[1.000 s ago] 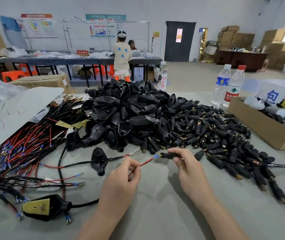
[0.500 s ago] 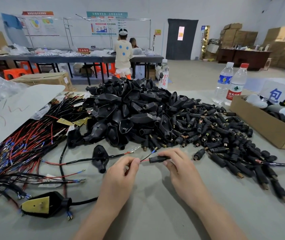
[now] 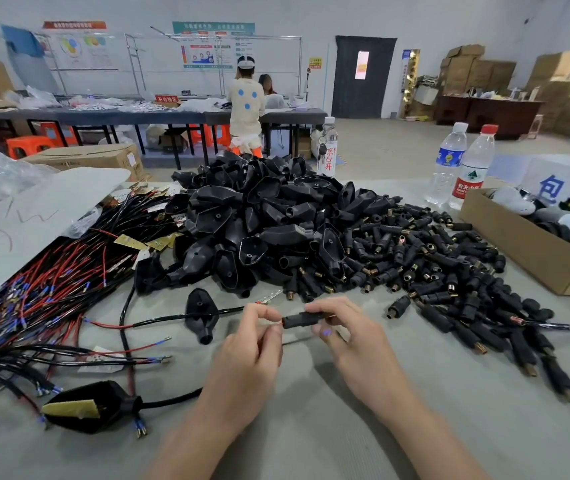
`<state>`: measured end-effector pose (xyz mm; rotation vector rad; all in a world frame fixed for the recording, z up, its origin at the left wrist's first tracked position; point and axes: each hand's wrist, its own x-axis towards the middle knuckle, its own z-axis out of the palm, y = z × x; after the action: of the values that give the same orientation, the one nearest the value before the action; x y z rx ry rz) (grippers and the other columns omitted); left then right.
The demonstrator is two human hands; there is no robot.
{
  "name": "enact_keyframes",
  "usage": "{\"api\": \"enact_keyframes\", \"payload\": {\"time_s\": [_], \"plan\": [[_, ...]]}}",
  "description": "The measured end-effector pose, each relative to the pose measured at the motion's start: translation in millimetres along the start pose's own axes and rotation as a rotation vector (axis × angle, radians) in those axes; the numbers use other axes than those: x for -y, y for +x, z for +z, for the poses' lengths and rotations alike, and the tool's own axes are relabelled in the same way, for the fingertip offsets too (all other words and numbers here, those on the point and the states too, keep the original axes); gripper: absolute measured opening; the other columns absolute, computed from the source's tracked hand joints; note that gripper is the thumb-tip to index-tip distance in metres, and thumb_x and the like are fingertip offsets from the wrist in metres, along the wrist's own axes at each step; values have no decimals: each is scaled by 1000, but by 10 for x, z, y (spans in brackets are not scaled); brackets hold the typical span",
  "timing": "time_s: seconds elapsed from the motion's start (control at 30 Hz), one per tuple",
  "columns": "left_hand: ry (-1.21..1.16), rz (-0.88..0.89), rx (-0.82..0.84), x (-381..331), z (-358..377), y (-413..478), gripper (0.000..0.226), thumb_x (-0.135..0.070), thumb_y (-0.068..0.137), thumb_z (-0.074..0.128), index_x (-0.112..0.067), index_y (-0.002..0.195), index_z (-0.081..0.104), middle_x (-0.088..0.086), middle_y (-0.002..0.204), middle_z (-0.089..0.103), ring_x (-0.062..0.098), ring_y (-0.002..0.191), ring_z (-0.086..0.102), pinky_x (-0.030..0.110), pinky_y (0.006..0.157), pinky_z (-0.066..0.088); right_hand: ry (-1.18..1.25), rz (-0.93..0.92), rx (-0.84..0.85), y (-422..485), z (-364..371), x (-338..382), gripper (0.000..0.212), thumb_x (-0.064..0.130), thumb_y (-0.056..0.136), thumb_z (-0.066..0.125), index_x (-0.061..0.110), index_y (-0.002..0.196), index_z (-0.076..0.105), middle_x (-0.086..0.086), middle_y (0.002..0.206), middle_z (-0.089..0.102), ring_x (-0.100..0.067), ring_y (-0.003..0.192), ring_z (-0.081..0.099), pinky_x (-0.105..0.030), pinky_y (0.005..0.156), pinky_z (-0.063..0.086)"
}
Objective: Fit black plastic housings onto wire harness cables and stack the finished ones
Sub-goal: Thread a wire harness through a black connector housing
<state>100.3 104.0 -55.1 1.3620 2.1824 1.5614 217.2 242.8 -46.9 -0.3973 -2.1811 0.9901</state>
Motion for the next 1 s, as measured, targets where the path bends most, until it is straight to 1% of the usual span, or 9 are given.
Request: {"api": "enact_keyframes", "payload": {"time_s": [0.07,0.2,0.37,0.43,0.5,0.63,0.77,0.87,1.0], "plan": [[-25,-3,-3,-27,-15,-5,21,-33,92,37,-42,111,41,-10,64,55,9,55,47,34,61,35,156,131,22,0,23,34,45,4,90,69,47,103,67,23,103,70,1,99,64,-5,84,41],[1,52,36,-32,-21,-28,36,-53,88,34,-50,124,40,-14,77,56,6,64,50,34,66,37,441,256,17,29,-12,79,35,-2,89,69,29,105,71,7,101,77,-7,92,70,-15,85,50],[164,129,67,-39,20,-39,40,-65,88,44,-63,127,36,-35,111,52,-9,97,56,30,80,49,658,341,15,27,-25,100,25,-6,91,63,13,106,71,-5,95,78,-9,79,72,-18,75,54],[176,170,57,-28,29,-29,36,-62,90,47,-61,126,41,-27,117,53,-1,102,59,35,80,54,696,390,6,37,-16,78,26,-6,92,62,11,111,69,-5,91,78,-9,76,72,-18,73,56],[201,211,36,-27,34,-20,27,-58,93,48,-55,120,49,-20,113,51,7,86,64,39,71,55,690,414,4,45,-9,56,27,-5,92,62,12,113,68,-5,88,78,-9,76,72,-18,73,56],[292,250,19,-23,30,-21,20,-53,93,50,-47,112,54,-23,119,43,-2,81,61,36,61,56,710,464,2,49,17,24,26,-9,93,59,10,111,67,-7,85,78,-11,77,73,-18,70,56],[406,278,57,-25,35,-38,21,-54,93,49,-44,109,57,-25,125,40,-2,105,55,35,67,56,717,494,6,53,34,11,23,-5,93,63,11,108,68,-6,80,77,-9,71,71,-18,67,56],[264,248,19,-80,38,-33,5,-37,96,58,-33,96,61,-18,120,49,9,108,59,37,78,54,730,497,-1,51,39,-1,21,-5,92,63,9,107,68,-8,79,77,-11,68,71,-18,65,56],[-211,5,-54,-178,-9,-14,20,-40,96,49,-29,82,59,-14,107,60,3,87,60,15,79,45,745,509,-40,64,7,-44,23,-6,91,63,9,109,67,-11,87,78,-12,72,72,-17,67,56]]}}
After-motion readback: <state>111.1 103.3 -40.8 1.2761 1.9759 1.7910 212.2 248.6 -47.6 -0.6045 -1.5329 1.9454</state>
